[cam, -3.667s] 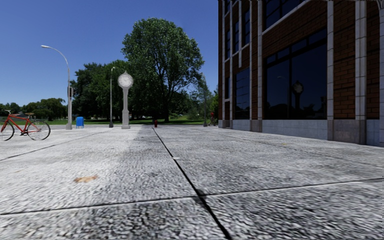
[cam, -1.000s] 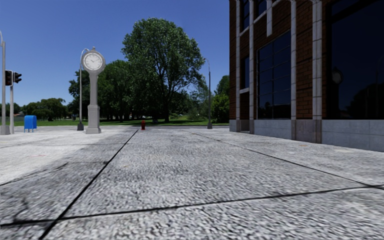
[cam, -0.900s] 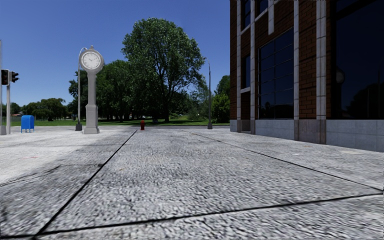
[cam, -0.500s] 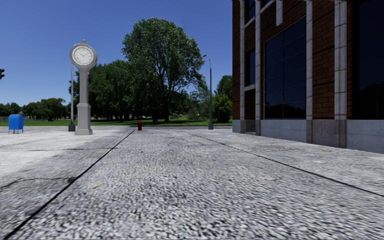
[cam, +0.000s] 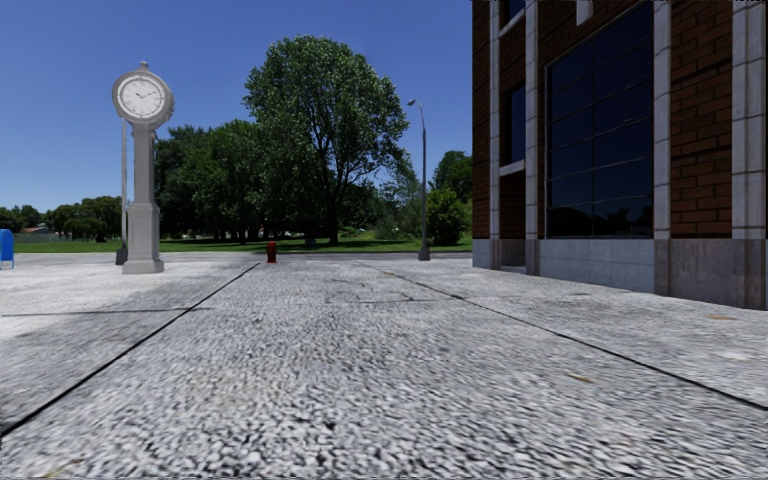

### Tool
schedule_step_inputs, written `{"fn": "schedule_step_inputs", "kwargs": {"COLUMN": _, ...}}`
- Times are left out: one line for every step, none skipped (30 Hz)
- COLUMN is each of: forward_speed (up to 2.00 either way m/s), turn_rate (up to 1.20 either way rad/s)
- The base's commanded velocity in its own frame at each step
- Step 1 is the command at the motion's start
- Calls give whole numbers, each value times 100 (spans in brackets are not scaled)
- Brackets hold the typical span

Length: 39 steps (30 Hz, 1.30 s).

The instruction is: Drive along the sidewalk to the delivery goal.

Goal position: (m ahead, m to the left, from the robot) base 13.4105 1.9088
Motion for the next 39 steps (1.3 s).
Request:
{"fn": "schedule_step_inputs", "kwargs": {"forward_speed": 200, "turn_rate": 0}}
{"fn": "schedule_step_inputs", "kwargs": {"forward_speed": 200, "turn_rate": 0}}
{"fn": "schedule_step_inputs", "kwargs": {"forward_speed": 200, "turn_rate": 0}}
{"fn": "schedule_step_inputs", "kwargs": {"forward_speed": 200, "turn_rate": 0}}
{"fn": "schedule_step_inputs", "kwargs": {"forward_speed": 200, "turn_rate": 0}}
{"fn": "schedule_step_inputs", "kwargs": {"forward_speed": 200, "turn_rate": 0}}
{"fn": "schedule_step_inputs", "kwargs": {"forward_speed": 200, "turn_rate": 0}}
{"fn": "schedule_step_inputs", "kwargs": {"forward_speed": 200, "turn_rate": 0}}
{"fn": "schedule_step_inputs", "kwargs": {"forward_speed": 200, "turn_rate": 0}}
{"fn": "schedule_step_inputs", "kwargs": {"forward_speed": 200, "turn_rate": 0}}
{"fn": "schedule_step_inputs", "kwargs": {"forward_speed": 200, "turn_rate": 0}}
{"fn": "schedule_step_inputs", "kwargs": {"forward_speed": 200, "turn_rate": 0}}
{"fn": "schedule_step_inputs", "kwargs": {"forward_speed": 200, "turn_rate": 0}}
{"fn": "schedule_step_inputs", "kwargs": {"forward_speed": 200, "turn_rate": 0}}
{"fn": "schedule_step_inputs", "kwargs": {"forward_speed": 200, "turn_rate": 0}}
{"fn": "schedule_step_inputs", "kwargs": {"forward_speed": 200, "turn_rate": 0}}
{"fn": "schedule_step_inputs", "kwargs": {"forward_speed": 200, "turn_rate": 0}}
{"fn": "schedule_step_inputs", "kwargs": {"forward_speed": 200, "turn_rate": 0}}
{"fn": "schedule_step_inputs", "kwargs": {"forward_speed": 200, "turn_rate": 0}}
{"fn": "schedule_step_inputs", "kwargs": {"forward_speed": 200, "turn_rate": 0}}
{"fn": "schedule_step_inputs", "kwargs": {"forward_speed": 200, "turn_rate": 0}}
{"fn": "schedule_step_inputs", "kwargs": {"forward_speed": 200, "turn_rate": 0}}
{"fn": "schedule_step_inputs", "kwargs": {"forward_speed": 200, "turn_rate": 0}}
{"fn": "schedule_step_inputs", "kwargs": {"forward_speed": 200, "turn_rate": 0}}
{"fn": "schedule_step_inputs", "kwargs": {"forward_speed": 200, "turn_rate": 0}}
{"fn": "schedule_step_inputs", "kwargs": {"forward_speed": 200, "turn_rate": 0}}
{"fn": "schedule_step_inputs", "kwargs": {"forward_speed": 200, "turn_rate": 0}}
{"fn": "schedule_step_inputs", "kwargs": {"forward_speed": 200, "turn_rate": 0}}
{"fn": "schedule_step_inputs", "kwargs": {"forward_speed": 200, "turn_rate": 0}}
{"fn": "schedule_step_inputs", "kwargs": {"forward_speed": 200, "turn_rate": 0}}
{"fn": "schedule_step_inputs", "kwargs": {"forward_speed": 200, "turn_rate": 0}}
{"fn": "schedule_step_inputs", "kwargs": {"forward_speed": 200, "turn_rate": 0}}
{"fn": "schedule_step_inputs", "kwargs": {"forward_speed": 200, "turn_rate": 0}}
{"fn": "schedule_step_inputs", "kwargs": {"forward_speed": 200, "turn_rate": 0}}
{"fn": "schedule_step_inputs", "kwargs": {"forward_speed": 200, "turn_rate": 0}}
{"fn": "schedule_step_inputs", "kwargs": {"forward_speed": 200, "turn_rate": 0}}
{"fn": "schedule_step_inputs", "kwargs": {"forward_speed": 200, "turn_rate": 0}}
{"fn": "schedule_step_inputs", "kwargs": {"forward_speed": 200, "turn_rate": 0}}
{"fn": "schedule_step_inputs", "kwargs": {"forward_speed": 200, "turn_rate": 0}}
